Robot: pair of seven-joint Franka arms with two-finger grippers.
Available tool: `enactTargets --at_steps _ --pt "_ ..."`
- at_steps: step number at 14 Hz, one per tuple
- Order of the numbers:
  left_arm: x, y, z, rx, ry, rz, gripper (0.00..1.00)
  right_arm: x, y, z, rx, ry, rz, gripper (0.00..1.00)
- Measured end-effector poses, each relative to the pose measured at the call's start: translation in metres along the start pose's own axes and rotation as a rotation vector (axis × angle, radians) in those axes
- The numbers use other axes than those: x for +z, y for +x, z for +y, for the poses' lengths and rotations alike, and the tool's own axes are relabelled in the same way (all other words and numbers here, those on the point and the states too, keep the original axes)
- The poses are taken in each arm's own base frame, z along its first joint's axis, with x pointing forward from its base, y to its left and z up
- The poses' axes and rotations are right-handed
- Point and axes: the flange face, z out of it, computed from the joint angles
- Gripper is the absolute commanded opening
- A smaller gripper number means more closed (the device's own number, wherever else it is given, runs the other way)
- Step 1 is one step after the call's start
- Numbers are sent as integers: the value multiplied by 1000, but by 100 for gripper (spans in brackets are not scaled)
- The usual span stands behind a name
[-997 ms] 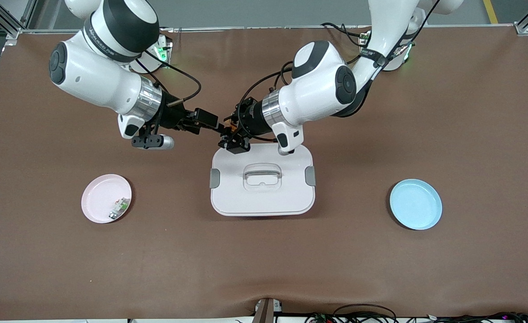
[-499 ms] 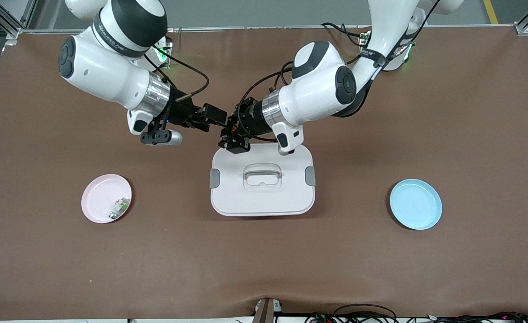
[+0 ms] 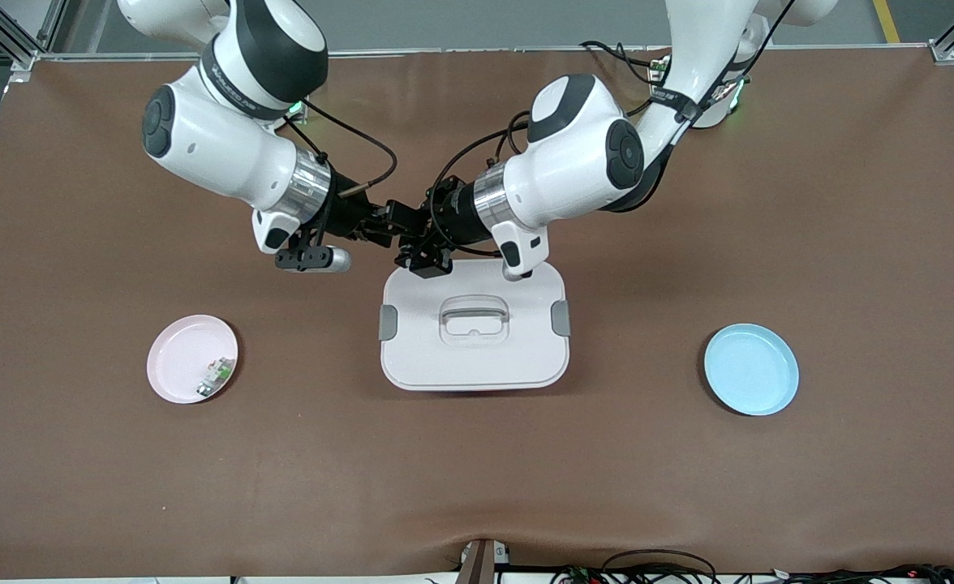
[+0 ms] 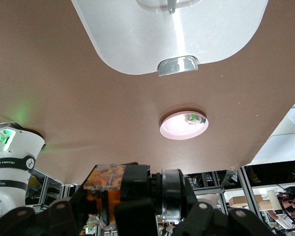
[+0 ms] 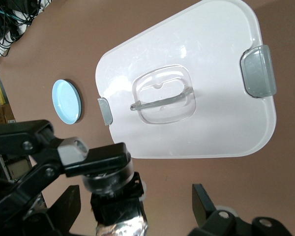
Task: Transfer orange switch to right arm and place
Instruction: 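Close the right gripper on the orange switch and open the left gripper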
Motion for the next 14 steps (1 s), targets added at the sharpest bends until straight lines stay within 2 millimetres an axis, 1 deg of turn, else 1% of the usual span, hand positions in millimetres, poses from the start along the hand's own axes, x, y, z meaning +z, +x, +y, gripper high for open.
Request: enactTargets --at_steps 2,3,5,6,8,9,10,11,14 --pt "0 0 0 0 0 0 50 1 1 0 1 -1 0 100" --pt "0 0 0 0 0 0 50 0 1 0 1 0 1 98" --pt "0 1 0 12 -1 13 50 0 1 0 0 0 1 86" --pt "0 1 0 15 -1 17 50 0 1 0 0 1 2 76" --pt "0 1 0 17 0 19 50 0 1 0 0 1 2 51" --pt "0 1 0 17 1 19 50 -1 1 -1 -1 2 3 34" --pt "1 1 -1 17 5 21 50 -2 1 -2 -3 5 4 14" --pt "3 2 -1 16 9 21 50 -3 0 -5 -8 8 5 0" --pt "4 2 -2 16 10 21 50 -4 -1 -7 1 12 5 0"
